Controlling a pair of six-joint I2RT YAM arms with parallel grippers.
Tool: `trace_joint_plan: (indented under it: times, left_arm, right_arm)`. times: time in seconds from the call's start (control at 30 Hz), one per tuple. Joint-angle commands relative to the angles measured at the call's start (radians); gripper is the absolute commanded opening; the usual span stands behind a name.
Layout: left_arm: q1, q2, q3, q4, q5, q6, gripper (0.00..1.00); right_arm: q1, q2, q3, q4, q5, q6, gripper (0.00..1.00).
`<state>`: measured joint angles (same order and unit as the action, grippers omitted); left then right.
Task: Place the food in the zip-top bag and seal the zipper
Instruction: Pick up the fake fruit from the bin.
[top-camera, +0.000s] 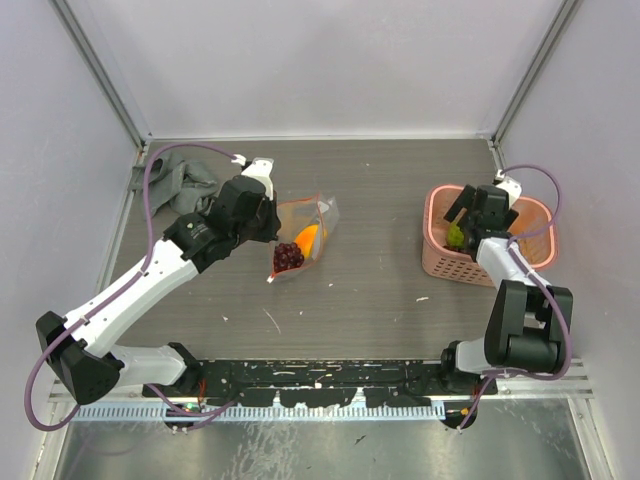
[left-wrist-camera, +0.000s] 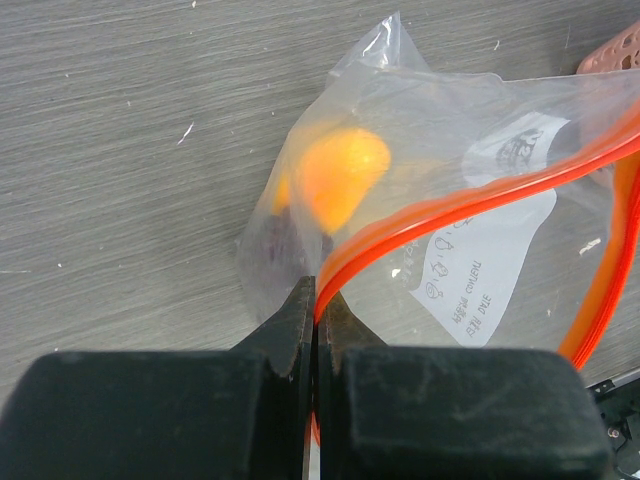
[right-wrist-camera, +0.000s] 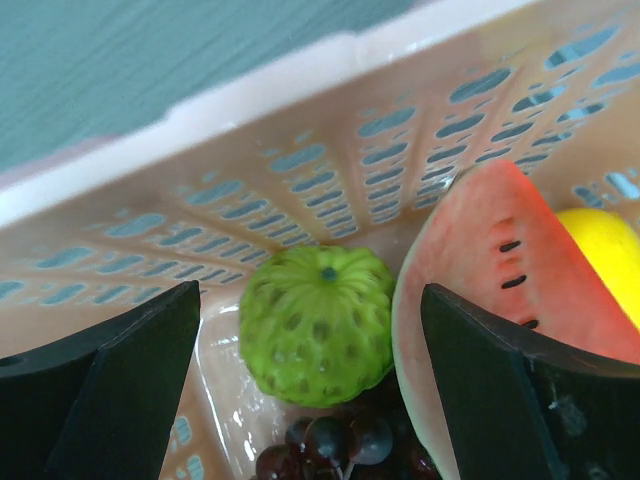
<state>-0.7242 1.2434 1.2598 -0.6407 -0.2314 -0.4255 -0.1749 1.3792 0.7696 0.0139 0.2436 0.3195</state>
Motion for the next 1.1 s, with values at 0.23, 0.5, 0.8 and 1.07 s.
trace_joint_plan:
  times: [0.23,0.5,0.8,1.07]
  left_arm:
    - [0.004,-0.009,0.008,0.042,0.009,0.017,0.00]
    - [0.004,-0.008,0.009,0.044,0.010,0.017,0.00]
    - [0.003,-0.011,0.006,0.045,0.010,0.017,0.00]
    - [0.005,-0.009,0.007,0.047,0.020,0.015,0.00]
  right_arm:
    - [-0.014,0.102,0.002,-0.051,-0.105,-0.005,0.95]
    - [-0.015,0.141,0.030,-0.098,-0.129,-0.007,0.96]
    - [-0.014,0.073,0.042,-0.136,-0.123,0.000,0.63]
    - [-0.015,-0.049,0.046,-0.199,-0.090,0.008,0.56]
